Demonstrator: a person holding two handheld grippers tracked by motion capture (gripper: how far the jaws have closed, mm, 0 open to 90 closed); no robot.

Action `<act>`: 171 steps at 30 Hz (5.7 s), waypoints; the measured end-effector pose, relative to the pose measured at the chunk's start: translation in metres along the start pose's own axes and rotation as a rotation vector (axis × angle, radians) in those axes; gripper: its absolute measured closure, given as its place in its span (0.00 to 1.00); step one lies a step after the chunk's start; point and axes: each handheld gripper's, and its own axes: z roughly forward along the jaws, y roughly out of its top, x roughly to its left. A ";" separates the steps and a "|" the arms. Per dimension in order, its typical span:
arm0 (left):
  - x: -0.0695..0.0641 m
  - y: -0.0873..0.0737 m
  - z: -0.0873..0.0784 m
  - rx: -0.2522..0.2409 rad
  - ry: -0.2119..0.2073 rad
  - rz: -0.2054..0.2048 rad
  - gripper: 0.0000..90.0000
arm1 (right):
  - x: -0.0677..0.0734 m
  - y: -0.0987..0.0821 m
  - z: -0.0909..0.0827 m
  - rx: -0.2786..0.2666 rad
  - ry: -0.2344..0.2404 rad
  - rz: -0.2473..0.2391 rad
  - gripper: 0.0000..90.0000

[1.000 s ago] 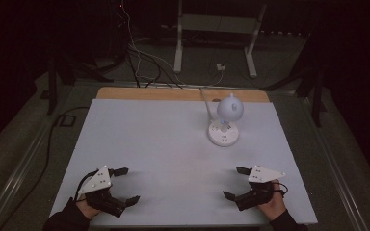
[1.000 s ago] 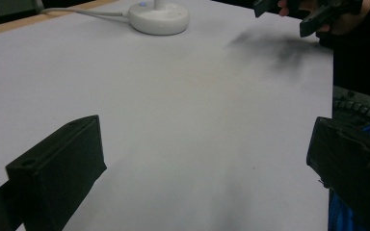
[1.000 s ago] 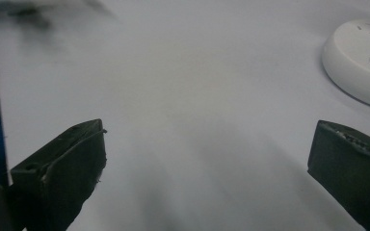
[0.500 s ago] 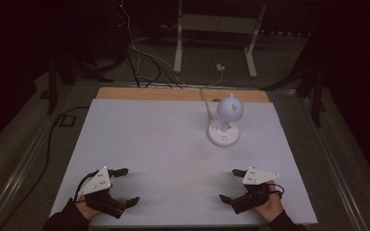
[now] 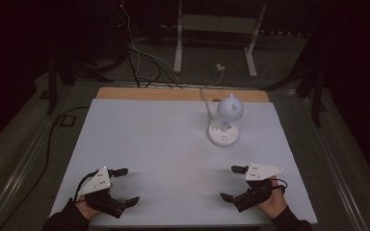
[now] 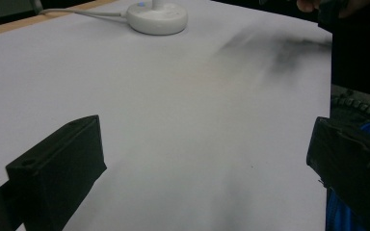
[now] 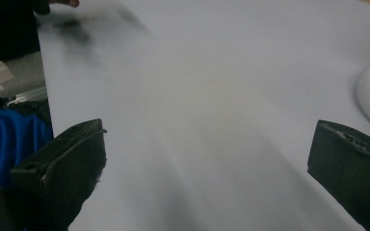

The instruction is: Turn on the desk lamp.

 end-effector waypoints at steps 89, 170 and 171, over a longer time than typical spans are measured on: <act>0.000 0.000 0.000 0.004 -0.005 -0.004 0.00 | -0.169 0.036 -0.014 0.043 -0.019 -0.003 0.08; 0.000 -0.001 0.001 0.013 -0.007 -0.004 0.00 | -0.204 0.010 0.048 0.078 -0.128 0.056 1.00; 0.000 -0.001 0.001 0.013 -0.007 -0.004 0.00 | -0.204 0.009 0.048 0.073 -0.125 0.061 1.00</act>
